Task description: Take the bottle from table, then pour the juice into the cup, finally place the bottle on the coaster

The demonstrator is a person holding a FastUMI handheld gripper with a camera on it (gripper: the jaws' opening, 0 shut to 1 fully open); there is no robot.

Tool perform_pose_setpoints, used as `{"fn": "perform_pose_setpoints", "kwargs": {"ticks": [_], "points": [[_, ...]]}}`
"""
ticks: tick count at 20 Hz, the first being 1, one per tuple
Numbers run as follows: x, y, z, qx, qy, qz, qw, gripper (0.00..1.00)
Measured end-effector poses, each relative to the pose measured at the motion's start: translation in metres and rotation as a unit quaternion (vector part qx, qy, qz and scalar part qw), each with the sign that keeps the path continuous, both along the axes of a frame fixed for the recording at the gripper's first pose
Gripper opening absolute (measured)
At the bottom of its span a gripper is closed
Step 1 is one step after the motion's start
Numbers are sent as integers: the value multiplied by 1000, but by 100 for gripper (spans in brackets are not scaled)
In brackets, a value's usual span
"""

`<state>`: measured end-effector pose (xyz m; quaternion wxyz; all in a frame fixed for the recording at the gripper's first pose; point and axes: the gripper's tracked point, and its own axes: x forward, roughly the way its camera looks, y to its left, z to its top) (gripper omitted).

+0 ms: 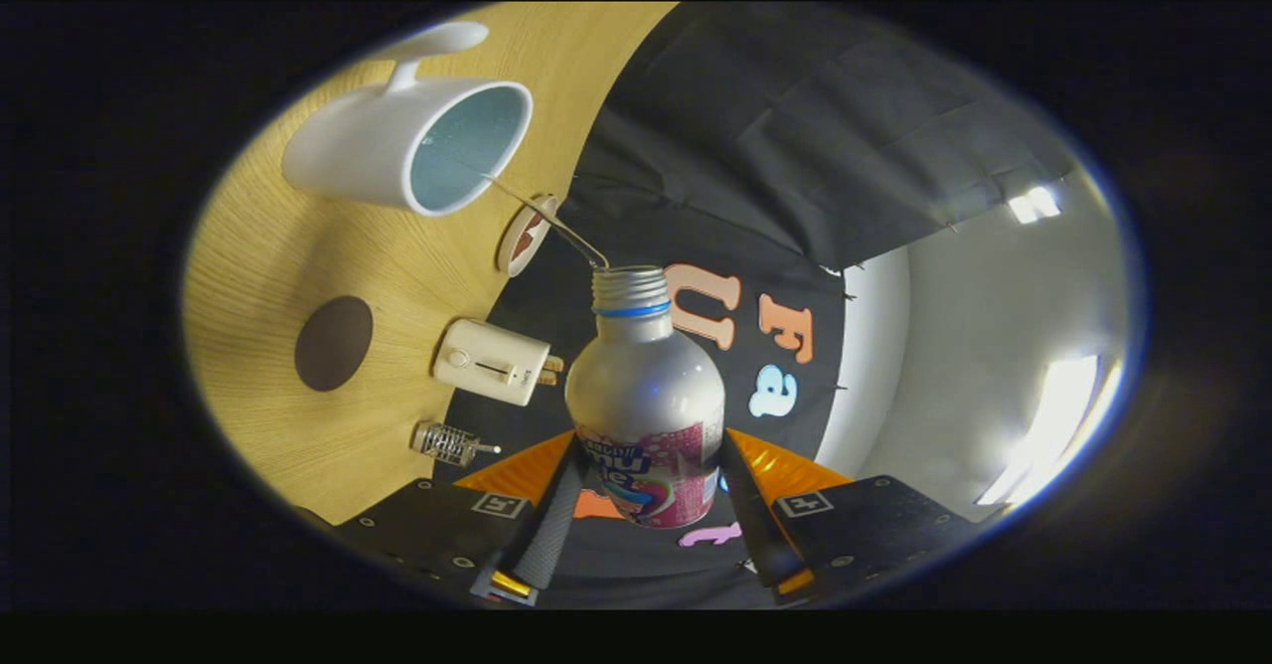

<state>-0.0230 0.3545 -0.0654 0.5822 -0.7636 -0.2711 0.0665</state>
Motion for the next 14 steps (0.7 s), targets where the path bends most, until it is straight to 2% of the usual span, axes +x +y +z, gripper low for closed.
{"fn": "perform_pose_setpoints", "kwargs": {"ticks": [14], "points": [[0, 4, 13, -18, -34, 12, 999, 76]]}}
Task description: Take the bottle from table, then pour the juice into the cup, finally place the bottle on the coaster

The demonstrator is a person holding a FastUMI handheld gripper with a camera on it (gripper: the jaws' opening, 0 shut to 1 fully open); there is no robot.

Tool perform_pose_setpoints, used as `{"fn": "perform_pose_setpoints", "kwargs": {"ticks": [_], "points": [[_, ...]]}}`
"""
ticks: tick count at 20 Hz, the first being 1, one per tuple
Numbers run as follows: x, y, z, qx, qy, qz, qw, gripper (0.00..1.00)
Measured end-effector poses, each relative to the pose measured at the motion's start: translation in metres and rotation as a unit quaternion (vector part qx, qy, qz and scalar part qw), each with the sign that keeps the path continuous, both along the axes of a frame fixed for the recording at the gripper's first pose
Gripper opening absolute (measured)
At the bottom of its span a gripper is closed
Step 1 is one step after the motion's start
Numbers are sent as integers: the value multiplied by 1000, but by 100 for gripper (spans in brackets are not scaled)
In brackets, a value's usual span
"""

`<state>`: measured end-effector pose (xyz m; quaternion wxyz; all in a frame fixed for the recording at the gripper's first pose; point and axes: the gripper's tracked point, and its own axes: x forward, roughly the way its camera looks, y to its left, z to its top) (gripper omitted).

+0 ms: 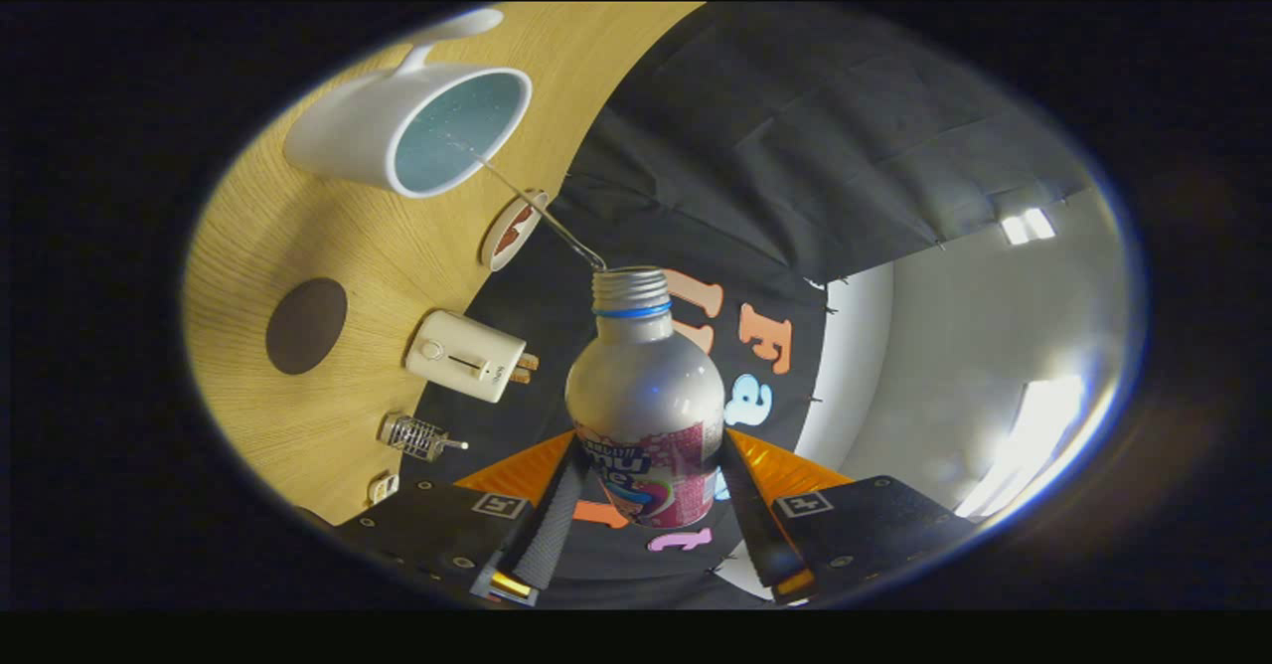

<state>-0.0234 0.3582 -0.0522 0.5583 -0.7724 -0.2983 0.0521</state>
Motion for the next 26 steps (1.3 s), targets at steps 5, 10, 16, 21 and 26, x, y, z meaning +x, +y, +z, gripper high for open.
{"fn": "perform_pose_setpoints", "kwargs": {"ticks": [5, 10, 16, 21, 26], "points": [[-1, 1, 3, -2, -11, 7, 1000, 76], [0, 2, 3, 2, -9, 9, 1000, 76], [-5, 12, -14, 10, 12, 22, 1000, 76], [-5, 14, -33, 34, 55, 27, 998, 76], [-7, 17, -46, 85, 119, 25, 989, 76]]}}
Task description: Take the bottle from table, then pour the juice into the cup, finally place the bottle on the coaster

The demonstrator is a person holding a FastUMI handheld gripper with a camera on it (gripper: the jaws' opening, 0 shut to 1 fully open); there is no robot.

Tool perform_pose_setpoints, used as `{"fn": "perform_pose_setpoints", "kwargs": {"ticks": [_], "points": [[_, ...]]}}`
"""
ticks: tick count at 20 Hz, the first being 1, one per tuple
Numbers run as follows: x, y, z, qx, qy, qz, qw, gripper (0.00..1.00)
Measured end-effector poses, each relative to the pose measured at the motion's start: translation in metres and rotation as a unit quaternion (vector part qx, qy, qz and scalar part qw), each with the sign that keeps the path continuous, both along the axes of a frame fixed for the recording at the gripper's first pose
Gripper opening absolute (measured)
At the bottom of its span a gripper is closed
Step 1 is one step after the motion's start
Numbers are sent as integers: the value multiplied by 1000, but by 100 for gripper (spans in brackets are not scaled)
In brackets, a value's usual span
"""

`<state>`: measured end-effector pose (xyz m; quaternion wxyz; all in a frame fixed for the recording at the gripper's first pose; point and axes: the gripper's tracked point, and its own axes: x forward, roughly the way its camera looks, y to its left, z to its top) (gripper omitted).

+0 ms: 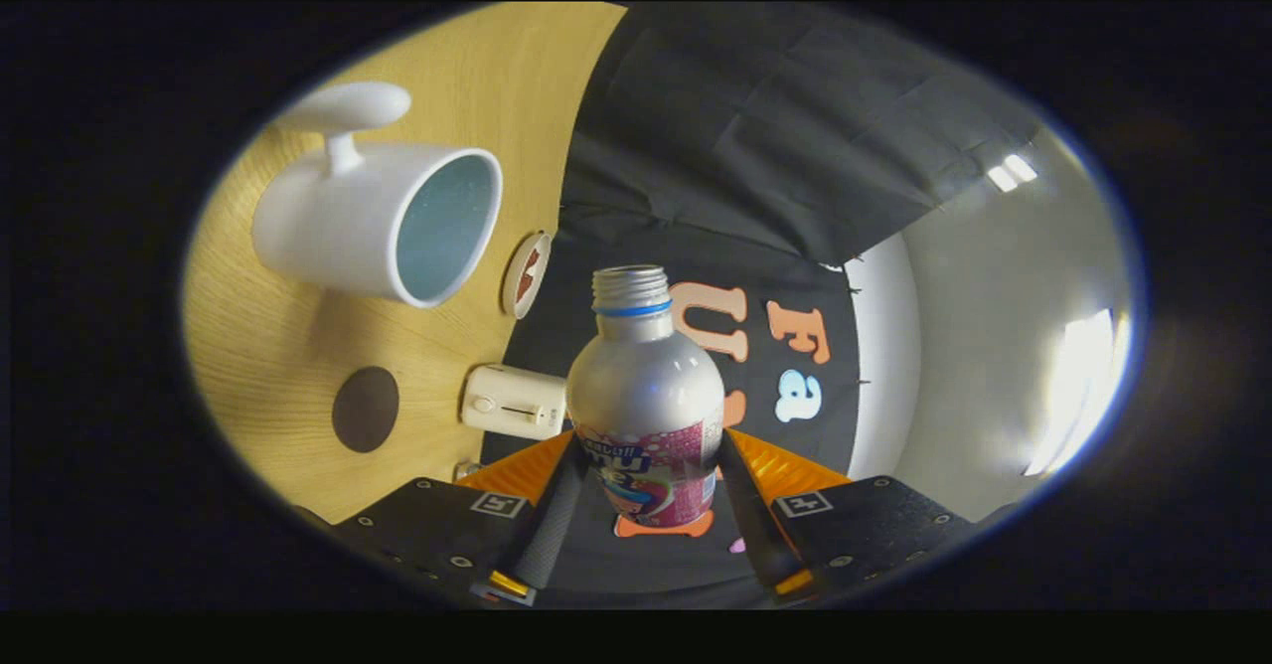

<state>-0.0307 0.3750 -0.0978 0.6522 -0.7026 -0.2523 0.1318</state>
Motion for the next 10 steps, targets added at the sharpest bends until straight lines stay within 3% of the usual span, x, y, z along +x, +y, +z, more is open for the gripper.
{"fn": "perform_pose_setpoints", "kwargs": {"ticks": [5, 8, 10], "points": [[3, -3, -4, 100, 104, -15, 989, 76], [4, -2, -12, 161, 172, -14, 972, 76], [10, -5, -19, 208, 219, -22, 953, 76]]}}
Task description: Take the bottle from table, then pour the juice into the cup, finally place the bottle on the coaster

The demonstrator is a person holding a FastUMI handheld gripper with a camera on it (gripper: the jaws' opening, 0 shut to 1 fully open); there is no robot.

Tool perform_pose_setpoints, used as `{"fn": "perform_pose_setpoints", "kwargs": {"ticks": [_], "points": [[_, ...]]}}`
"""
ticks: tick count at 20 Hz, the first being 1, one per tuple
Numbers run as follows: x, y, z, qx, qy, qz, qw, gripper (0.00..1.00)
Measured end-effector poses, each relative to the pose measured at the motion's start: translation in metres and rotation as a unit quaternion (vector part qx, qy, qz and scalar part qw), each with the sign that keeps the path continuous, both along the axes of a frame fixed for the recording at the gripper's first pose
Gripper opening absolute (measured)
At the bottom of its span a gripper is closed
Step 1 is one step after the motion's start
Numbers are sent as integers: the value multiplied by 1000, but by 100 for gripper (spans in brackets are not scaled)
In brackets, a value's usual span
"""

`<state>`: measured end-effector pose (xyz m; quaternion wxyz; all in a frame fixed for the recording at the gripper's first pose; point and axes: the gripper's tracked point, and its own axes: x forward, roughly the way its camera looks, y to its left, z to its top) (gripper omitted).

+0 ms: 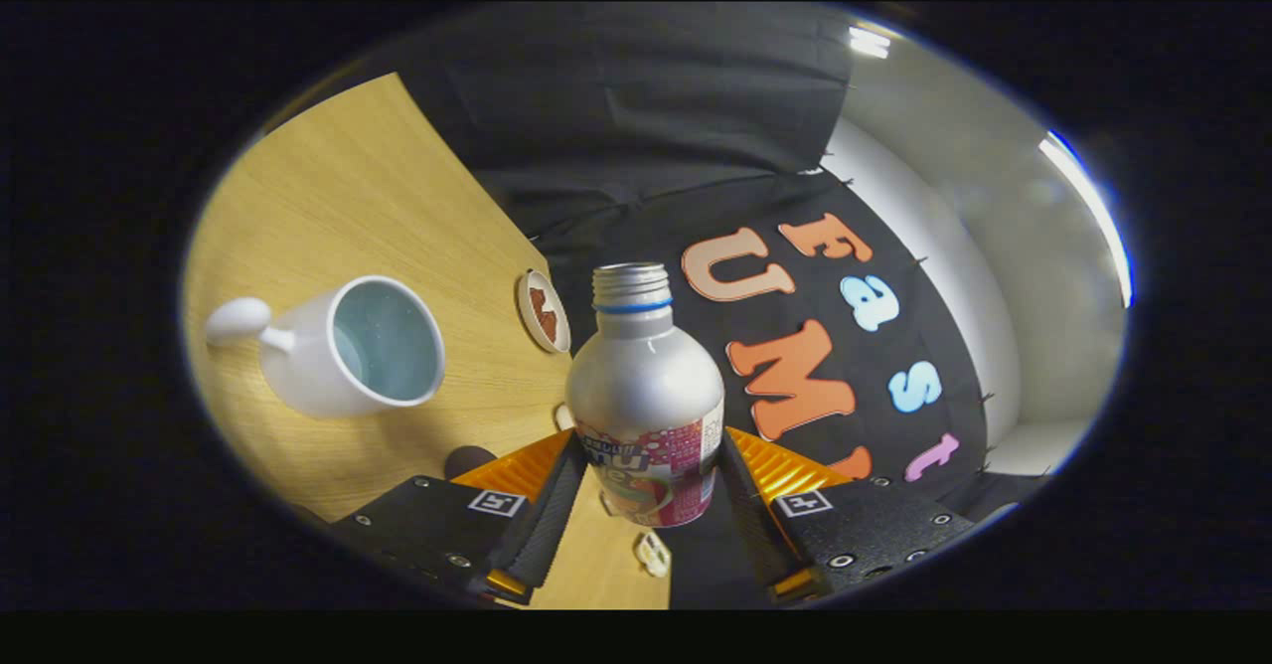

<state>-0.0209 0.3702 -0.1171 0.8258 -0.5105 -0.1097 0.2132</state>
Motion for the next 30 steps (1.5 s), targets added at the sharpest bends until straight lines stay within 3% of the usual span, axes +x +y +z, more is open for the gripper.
{"fn": "perform_pose_setpoints", "kwargs": {"ticks": [2, 6, 12, 17, 25, 30], "points": [[3, -5, -10, 43, 56, -10, 997, 76], [3, -12, -7, 110, 104, -20, 988, 76], [19, -17, -11, 212, 175, -25, 961, 76], [36, -20, -24, 298, 243, -31, 923, 76], [58, -23, -52, 375, 321, -43, 868, 76], [61, -24, -77, 385, 363, -59, 846, 76]]}}
